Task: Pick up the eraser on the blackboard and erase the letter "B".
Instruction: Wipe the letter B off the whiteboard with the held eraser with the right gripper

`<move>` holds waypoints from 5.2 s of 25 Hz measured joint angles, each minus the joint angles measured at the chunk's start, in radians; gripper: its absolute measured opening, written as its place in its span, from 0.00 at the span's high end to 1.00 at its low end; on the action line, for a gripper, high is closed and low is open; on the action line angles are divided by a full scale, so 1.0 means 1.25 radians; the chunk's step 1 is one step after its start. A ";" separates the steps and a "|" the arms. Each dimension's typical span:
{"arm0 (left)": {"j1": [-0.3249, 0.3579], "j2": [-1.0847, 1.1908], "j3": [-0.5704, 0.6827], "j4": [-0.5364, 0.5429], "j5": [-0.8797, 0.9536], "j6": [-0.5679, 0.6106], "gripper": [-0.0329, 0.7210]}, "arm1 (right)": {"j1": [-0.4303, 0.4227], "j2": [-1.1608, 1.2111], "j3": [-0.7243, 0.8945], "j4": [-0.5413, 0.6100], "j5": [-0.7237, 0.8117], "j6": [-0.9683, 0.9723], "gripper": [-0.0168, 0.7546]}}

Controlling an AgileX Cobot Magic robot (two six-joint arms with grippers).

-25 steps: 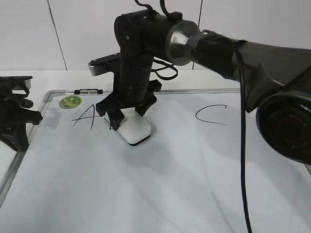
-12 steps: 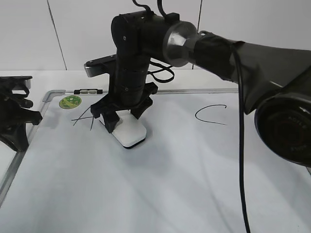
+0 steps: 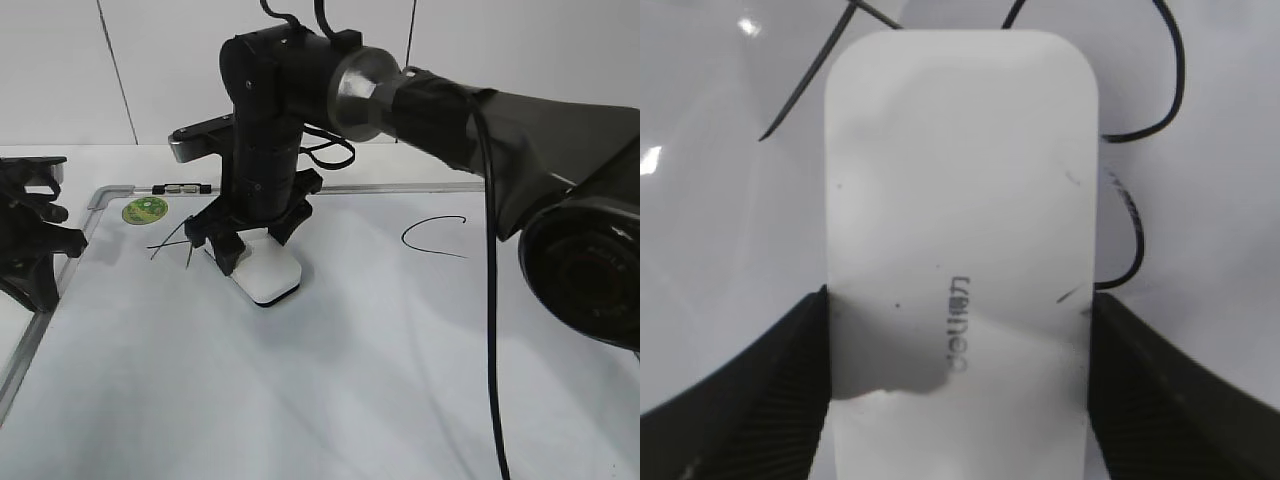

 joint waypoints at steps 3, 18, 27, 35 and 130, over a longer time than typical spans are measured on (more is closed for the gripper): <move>0.000 0.000 0.000 0.000 0.000 0.000 0.90 | 0.000 0.001 -0.001 -0.005 0.001 0.000 0.24; 0.000 0.000 0.000 0.000 -0.001 0.000 0.90 | -0.071 0.001 -0.001 -0.024 -0.006 0.017 0.24; 0.000 0.000 0.000 -0.002 -0.001 0.000 0.90 | -0.093 0.001 -0.003 -0.040 -0.007 0.029 0.24; 0.000 0.000 0.000 -0.002 -0.001 0.000 0.90 | -0.071 0.001 -0.003 -0.059 -0.007 0.032 0.24; 0.000 0.001 -0.002 -0.002 -0.001 0.006 0.90 | -0.063 0.094 -0.153 -0.002 0.003 0.005 0.24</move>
